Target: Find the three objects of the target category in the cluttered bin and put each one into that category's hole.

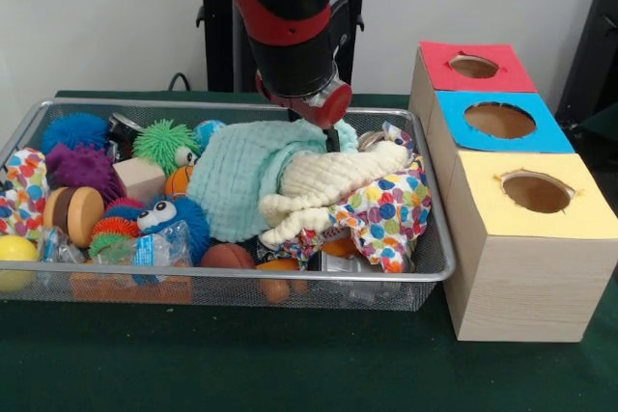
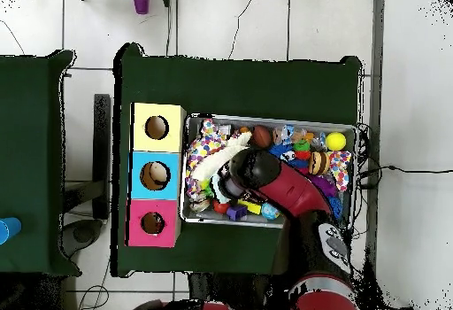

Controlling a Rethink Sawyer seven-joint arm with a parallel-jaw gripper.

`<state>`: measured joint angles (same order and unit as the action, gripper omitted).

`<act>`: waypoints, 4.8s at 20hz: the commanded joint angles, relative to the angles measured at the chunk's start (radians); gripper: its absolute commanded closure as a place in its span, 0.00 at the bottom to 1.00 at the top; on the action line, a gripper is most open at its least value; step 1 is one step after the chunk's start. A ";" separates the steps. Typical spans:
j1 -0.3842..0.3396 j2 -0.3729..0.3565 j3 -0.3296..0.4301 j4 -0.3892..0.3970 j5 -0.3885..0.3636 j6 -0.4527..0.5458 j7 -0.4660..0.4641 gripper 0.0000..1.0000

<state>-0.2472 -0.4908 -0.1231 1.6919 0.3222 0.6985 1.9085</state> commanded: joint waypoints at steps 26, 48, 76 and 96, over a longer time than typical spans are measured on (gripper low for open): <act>-0.114 -0.045 -0.005 -0.358 -0.315 0.338 -0.039 0.00; -0.212 0.094 0.084 -0.343 -0.391 0.053 -0.006 0.00; -0.185 0.126 0.130 -0.177 -0.343 -0.171 0.119 0.00; -0.177 0.093 0.165 -0.048 -0.231 -0.218 0.164 0.00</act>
<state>-0.4216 -0.4160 -0.0451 1.5611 0.0442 0.5254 1.9085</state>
